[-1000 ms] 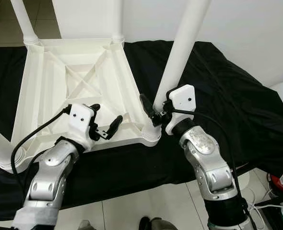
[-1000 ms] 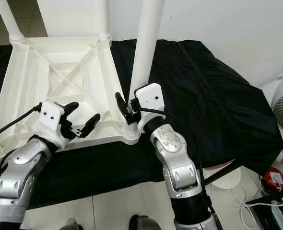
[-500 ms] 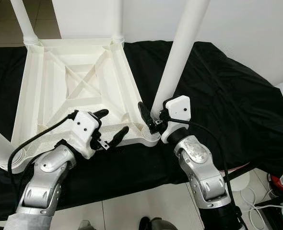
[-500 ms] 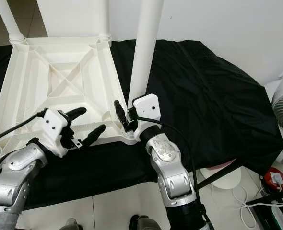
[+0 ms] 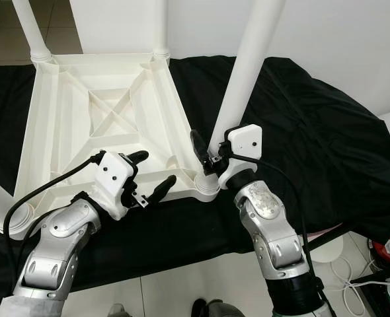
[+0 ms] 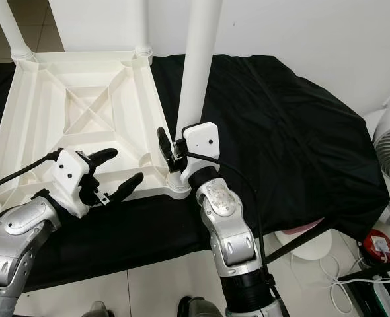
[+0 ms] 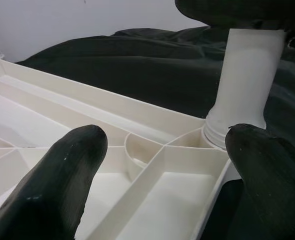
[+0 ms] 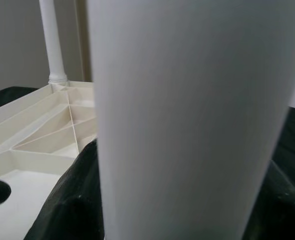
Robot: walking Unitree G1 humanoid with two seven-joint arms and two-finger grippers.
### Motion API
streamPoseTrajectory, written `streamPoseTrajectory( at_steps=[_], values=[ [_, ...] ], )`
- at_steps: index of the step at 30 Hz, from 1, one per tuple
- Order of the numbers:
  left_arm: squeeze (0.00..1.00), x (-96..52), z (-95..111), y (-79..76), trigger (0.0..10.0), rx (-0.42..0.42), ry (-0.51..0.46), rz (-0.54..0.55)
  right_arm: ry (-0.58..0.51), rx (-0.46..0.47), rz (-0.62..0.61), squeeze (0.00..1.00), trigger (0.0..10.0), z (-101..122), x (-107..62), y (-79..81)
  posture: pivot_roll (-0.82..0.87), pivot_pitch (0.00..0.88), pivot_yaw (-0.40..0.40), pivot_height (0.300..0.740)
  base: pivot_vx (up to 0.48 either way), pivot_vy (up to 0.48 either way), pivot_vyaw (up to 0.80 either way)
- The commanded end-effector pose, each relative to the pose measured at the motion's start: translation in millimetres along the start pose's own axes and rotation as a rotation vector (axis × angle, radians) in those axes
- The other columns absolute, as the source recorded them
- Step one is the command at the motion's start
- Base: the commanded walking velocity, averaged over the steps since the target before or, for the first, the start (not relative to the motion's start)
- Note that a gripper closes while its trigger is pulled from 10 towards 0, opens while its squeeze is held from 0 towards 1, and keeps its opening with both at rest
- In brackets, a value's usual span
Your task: Building children table
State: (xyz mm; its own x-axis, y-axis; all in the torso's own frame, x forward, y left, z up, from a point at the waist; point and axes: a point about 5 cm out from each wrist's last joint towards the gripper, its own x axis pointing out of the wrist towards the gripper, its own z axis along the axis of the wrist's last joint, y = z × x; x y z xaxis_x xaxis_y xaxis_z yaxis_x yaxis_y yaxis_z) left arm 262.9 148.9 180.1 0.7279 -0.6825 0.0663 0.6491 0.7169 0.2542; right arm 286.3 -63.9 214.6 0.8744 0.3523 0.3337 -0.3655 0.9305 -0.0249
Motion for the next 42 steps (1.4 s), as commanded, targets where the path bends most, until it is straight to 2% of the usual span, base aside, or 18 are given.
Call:
streamPoseTrajectory(
  at_steps=[1,6,9,11,12,13,16,17,18,22,24,26,29,35,38,40,41,42],
  values=[
    [0.00,-1.2,1,-5.7,10.0,-0.015,0.006,-0.073,-0.010,0.010,-0.009,0.00,10.0,1,2.6,0.6,0.10,0.125,-0.058,0.740,0.000,0.000,0.00],
    [0.00,-3.2,-1,-5.9,10.0,0.020,0.027,-0.075,0.009,0.062,-0.051,0.00,10.0,-5,2.3,-1.4,0.10,0.127,-0.062,0.740,0.000,0.000,0.00],
    [0.00,-4.1,-5,-5.2,10.0,-0.001,0.046,-0.054,0.010,0.069,-0.058,0.00,10.0,-6,3.2,-2.0,0.09,0.127,-0.060,0.740,0.000,0.000,0.00],
    [0.00,-4.4,-7,-0.3,10.0,-0.006,0.039,0.032,0.008,0.069,-0.062,0.00,10.0,-7,4.3,-2.6,0.09,0.126,-0.057,0.740,0.000,0.000,0.00],
    [0.00,-4.4,-7,-0.3,10.0,-0.006,0.039,0.032,0.008,0.069,-0.062,0.00,10.0,-7,4.3,-2.6,0.09,0.126,-0.057,0.740,0.000,0.000,0.00],
    [0.00,-4.7,-10,2.6,10.0,-0.031,0.040,0.085,0.006,0.070,-0.065,0.00,10.0,-7,4.8,-2.9,0.09,0.126,-0.054,0.740,0.000,0.000,0.00],
    [0.00,-5.7,-10,2.8,10.0,-0.045,0.040,0.111,0.004,0.066,-0.066,0.00,10.0,-7,5.3,-3.2,0.09,0.125,-0.054,0.740,0.000,0.000,0.00],
    [0.00,-9.9,-11,-2.0,10.0,-0.077,0.032,0.142,0.004,0.065,-0.069,0.00,10.0,-8,6.2,-3.5,0.09,0.126,-0.055,0.740,0.000,0.000,0.00],
    [0.00,-13.3,-8,-7.9,10.0,-0.084,0.012,0.128,0.005,0.069,-0.072,0.00,10.0,-9,6.7,-3.7,0.10,0.127,-0.060,0.740,0.000,0.000,0.00],
    [0.00,-16.8,-6,-14.1,10.0,-0.089,-0.011,0.110,0.006,0.074,-0.075,0.00,10.0,-10,7.0,-4.0,0.10,0.128,-0.062,0.740,0.000,0.000,0.00],
    [0.00,-23.4,-6,-28.1,10.0,-0.109,-0.008,0.025,0.012,0.079,-0.073,0.00,10.0,-11,8.5,-3.4,0.11,0.129,-0.071,0.740,0.000,0.000,0.00],
    [0.00,-23.4,-6,-28.1,10.0,-0.109,-0.008,0.025,0.012,0.079,-0.073,0.00,10.0,-11,8.5,-3.4,0.11,0.129,-0.071,0.740,0.000,0.000,0.00],
    [0.00,-29.9,-8,-41.5,10.0,-0.118,0.005,-0.069,0.014,0.086,-0.067,0.00,10.0,-13,10.6,-2.3,0.11,0.128,-0.074,0.740,0.000,0.000,0.00],
    [0.00,-30.6,-6,-46.1,10.0,-0.112,-0.001,-0.116,0.017,0.129,-0.084,0.00,10.0,-14,13.8,-2.9,0.11,0.127,-0.076,0.740,0.000,0.000,0.00],
    [0.00,-30.6,-6,-45.7,10.0,-0.114,0.007,-0.116,0.020,0.172,-0.096,0.00,10.0,-15,15.0,-3.2,0.11,0.127,-0.074,0.740,0.000,0.000,0.00],
    [0.00,-30.7,-3,-44.0,10.0,-0.110,0.004,-0.118,0.029,0.267,-0.130,0.00,10.0,-16,15.2,-5.3,0.11,0.127,-0.072,0.740,0.000,0.000,0.00],
    [0.00,-30.7,-3,-44.0,10.0,-0.110,0.004,-0.118,0.029,0.267,-0.130,0.00,10.0,-16,15.2,-5.3,0.11,0.127,-0.072,0.740,0.000,0.000,0.00],
    [0.00,-31.1,-1,-42.9,10.0,-0.111,0.004,-0.123,0.034,0.325,-0.148,0.00,10.0,-18,14.9,-7.1,0.11,0.128,-0.073,0.740,0.000,0.000,0.00]
  ],
)
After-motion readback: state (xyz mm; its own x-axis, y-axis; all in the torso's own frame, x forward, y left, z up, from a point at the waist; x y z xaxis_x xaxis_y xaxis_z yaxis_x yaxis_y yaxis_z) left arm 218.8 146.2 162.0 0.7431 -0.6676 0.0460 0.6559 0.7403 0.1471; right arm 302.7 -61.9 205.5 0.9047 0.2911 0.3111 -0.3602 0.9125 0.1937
